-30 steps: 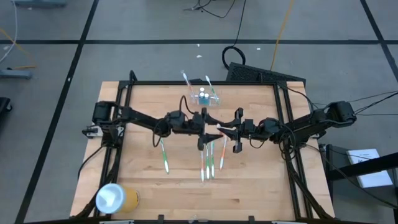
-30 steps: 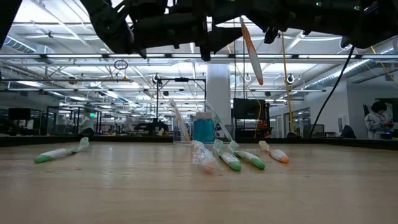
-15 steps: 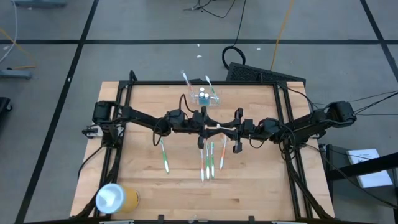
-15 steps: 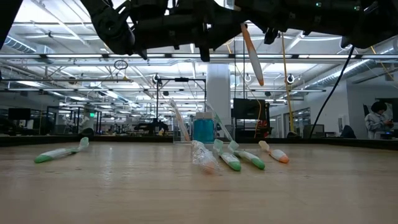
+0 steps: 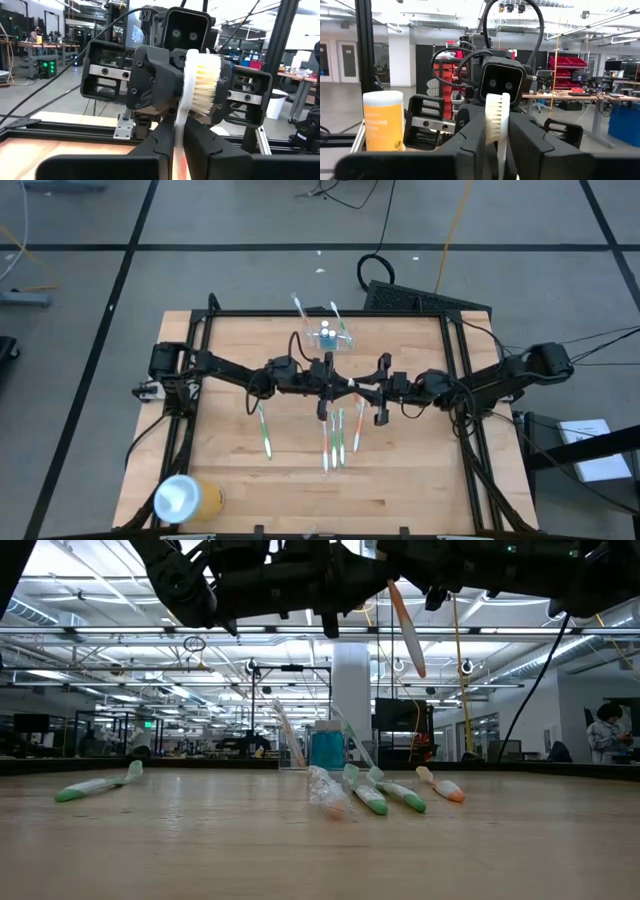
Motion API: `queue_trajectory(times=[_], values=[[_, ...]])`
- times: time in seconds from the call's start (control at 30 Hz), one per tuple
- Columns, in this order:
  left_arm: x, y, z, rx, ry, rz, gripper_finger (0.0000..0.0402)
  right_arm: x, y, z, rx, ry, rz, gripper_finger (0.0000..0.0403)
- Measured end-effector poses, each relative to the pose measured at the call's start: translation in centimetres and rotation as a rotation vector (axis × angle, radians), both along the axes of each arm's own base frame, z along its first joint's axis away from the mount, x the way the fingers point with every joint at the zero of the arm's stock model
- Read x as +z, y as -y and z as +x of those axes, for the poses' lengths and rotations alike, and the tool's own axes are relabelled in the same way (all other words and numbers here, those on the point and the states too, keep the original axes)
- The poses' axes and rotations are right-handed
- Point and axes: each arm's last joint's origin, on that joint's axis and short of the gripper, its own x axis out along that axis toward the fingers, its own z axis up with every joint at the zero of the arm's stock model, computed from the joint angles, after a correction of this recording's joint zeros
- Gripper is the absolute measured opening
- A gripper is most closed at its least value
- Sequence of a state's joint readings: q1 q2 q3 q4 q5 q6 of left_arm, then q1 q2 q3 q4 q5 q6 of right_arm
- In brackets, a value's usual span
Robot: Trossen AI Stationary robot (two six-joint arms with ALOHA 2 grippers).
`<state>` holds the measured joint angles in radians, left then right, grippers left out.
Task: Pick & Place toothbrushing station
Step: Put the orange toothbrush into the transparent organizer
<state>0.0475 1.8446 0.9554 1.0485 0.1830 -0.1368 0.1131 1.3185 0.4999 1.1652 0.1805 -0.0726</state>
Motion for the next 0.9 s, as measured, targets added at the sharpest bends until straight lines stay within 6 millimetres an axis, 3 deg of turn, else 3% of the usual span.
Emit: queue_trajectory(times=[0.2, 0.37, 0.53, 0.67, 0.8, 0.9], values=[[0.1, -0.5, -0.2, 0.016, -0.048, 0.018, 0.0017, 1.0, 0.1, -1.1, -0.049, -0.036, 0.015, 0.0159], [2.2, -2.2, -1.6, 0.064, -0.124, 0.023, 0.0023, 2.0, 0.0, -3.0, -0.087, -0.117, 0.025, 0.0201], [5.7, -4.1, -4.4, 0.184, -0.127, 0.110, 0.0020, 2.5, 0.1, -4.4, -0.117, -0.169, 0.060, 0.0211], [7.2, -5.8, -7.1, 0.317, -0.111, 0.174, 0.0014, 2.2, 0.3, -4.6, -0.147, -0.212, 0.059, 0.0209], [6.9, -8.4, -9.9, 0.510, -0.124, 0.190, 0.0020, 1.9, 0.4, -4.6, -0.172, -0.239, 0.055, 0.0204], [5.4, -10.8, -12.0, 0.604, -0.096, 0.123, 0.0014, 1.9, 0.5, -4.6, -0.177, -0.235, 0.056, 0.0204]])
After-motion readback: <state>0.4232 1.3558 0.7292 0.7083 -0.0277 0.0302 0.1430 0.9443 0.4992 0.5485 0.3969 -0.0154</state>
